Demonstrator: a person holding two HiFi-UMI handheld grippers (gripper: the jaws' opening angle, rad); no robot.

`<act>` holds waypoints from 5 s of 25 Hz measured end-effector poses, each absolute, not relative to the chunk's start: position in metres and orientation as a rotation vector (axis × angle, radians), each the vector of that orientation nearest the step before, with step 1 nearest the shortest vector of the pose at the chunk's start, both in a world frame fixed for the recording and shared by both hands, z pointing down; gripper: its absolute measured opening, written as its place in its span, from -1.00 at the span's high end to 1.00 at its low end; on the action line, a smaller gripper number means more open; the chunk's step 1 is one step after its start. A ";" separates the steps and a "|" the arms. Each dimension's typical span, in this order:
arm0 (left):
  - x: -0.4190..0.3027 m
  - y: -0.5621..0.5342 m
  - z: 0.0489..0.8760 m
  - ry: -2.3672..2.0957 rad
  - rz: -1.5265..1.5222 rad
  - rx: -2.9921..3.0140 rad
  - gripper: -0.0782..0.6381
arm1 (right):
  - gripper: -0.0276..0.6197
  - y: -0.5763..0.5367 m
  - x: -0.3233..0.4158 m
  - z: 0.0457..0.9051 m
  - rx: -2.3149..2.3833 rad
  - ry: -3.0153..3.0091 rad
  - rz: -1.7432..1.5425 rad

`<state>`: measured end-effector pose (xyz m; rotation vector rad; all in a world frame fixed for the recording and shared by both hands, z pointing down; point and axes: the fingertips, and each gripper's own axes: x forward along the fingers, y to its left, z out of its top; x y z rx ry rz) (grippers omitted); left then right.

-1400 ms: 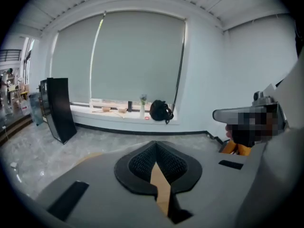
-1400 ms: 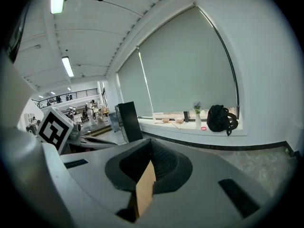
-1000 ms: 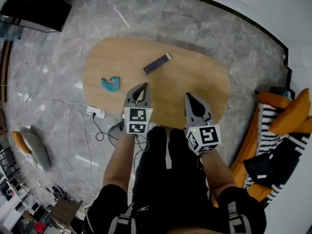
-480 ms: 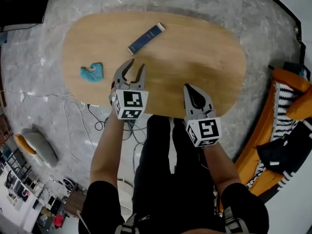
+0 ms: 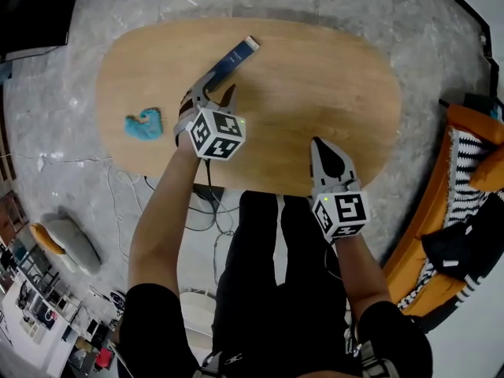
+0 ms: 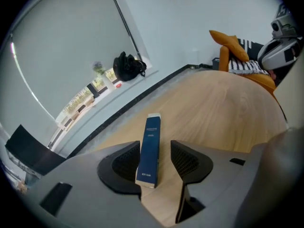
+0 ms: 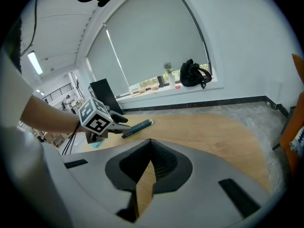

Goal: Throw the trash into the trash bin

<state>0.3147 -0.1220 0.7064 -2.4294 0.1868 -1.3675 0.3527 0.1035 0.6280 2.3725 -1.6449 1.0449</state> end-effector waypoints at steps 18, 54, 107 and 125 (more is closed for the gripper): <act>0.346 -0.157 0.764 0.056 -1.737 -2.400 0.08 | 0.88 0.108 0.359 0.633 2.329 -1.667 1.067; 0.149 -0.126 0.598 0.852 -1.534 -2.546 0.24 | 0.88 0.032 0.279 0.573 2.016 -2.017 0.882; -0.296 0.053 0.958 2.564 -2.356 -2.747 0.23 | 0.88 -0.105 -0.093 0.646 1.037 -2.258 0.816; -0.344 0.026 0.966 2.677 -2.194 -2.484 0.18 | 0.88 -0.104 -0.115 0.669 0.969 -2.288 0.845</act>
